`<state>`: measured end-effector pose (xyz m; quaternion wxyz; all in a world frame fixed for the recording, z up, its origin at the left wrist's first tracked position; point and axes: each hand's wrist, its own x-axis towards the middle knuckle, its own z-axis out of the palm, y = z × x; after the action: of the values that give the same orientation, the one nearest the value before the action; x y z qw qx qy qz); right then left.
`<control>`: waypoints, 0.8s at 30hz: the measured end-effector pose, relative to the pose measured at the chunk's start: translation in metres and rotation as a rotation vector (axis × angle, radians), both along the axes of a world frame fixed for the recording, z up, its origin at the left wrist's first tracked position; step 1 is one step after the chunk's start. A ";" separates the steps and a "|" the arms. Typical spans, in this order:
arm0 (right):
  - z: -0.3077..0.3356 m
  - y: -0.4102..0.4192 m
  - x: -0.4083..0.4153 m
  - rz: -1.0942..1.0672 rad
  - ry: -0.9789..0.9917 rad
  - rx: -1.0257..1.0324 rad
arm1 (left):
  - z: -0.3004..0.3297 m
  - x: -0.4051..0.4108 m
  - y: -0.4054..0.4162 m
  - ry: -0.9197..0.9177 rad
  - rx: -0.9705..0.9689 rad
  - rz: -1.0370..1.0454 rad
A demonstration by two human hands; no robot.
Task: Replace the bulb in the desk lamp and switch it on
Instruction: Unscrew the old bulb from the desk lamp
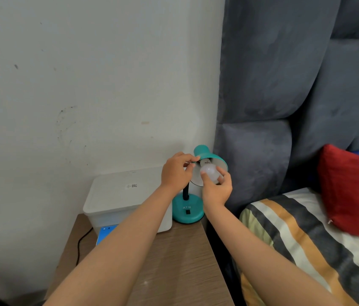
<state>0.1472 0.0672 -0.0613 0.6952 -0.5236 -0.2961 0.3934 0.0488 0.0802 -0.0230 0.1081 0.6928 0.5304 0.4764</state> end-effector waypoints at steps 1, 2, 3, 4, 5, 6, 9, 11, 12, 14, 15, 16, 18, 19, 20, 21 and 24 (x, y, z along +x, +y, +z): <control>0.001 0.000 -0.001 -0.006 0.023 -0.001 | 0.000 0.000 0.000 -0.001 -0.003 0.001; 0.003 0.000 -0.001 -0.010 0.045 -0.012 | 0.000 0.000 0.000 -0.001 -0.006 0.001; 0.004 0.001 -0.002 -0.009 0.065 -0.031 | 0.000 0.000 0.000 -0.002 -0.007 0.002; 0.006 0.002 -0.003 -0.002 0.080 -0.055 | 0.000 0.000 -0.001 -0.003 -0.007 0.002; 0.006 0.003 -0.004 0.006 0.087 -0.083 | 0.000 0.000 -0.001 -0.004 -0.007 0.001; 0.006 0.003 -0.004 0.011 0.079 -0.112 | 0.001 0.000 -0.001 -0.006 -0.010 0.000; 0.005 0.004 -0.004 0.007 0.003 -0.151 | 0.002 0.000 -0.001 -0.004 -0.018 0.004; 0.005 0.003 -0.002 0.017 -0.026 -0.122 | 0.003 0.000 -0.001 0.004 -0.016 0.003; 0.006 0.003 -0.001 0.025 -0.032 -0.107 | 0.003 0.000 -0.001 0.007 -0.017 0.003; 0.007 0.002 0.001 0.040 -0.044 -0.092 | 0.003 0.001 -0.001 0.005 -0.020 0.009; 0.008 0.002 0.001 0.040 -0.047 -0.088 | 0.003 0.001 -0.001 0.001 -0.020 0.011; 0.008 0.001 0.002 0.035 -0.047 -0.081 | 0.003 0.001 -0.002 -0.002 -0.018 0.011; 0.008 0.001 0.003 0.021 -0.042 -0.061 | 0.003 0.001 -0.002 -0.002 -0.017 0.009; 0.008 0.001 0.003 0.017 -0.032 -0.053 | 0.003 0.001 -0.002 -0.004 -0.020 0.009; 0.008 0.001 0.003 0.017 -0.015 -0.048 | 0.002 0.001 -0.002 -0.009 -0.023 0.011; 0.009 0.001 0.003 0.018 0.014 -0.045 | 0.002 0.001 -0.002 -0.014 -0.025 0.014; 0.010 0.000 0.002 0.015 0.102 -0.045 | 0.003 0.001 -0.002 -0.017 -0.024 0.012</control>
<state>0.1489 0.0669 -0.0509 0.6946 -0.5161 -0.2551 0.4313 0.0503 0.0782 -0.0203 0.1178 0.6841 0.5394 0.4767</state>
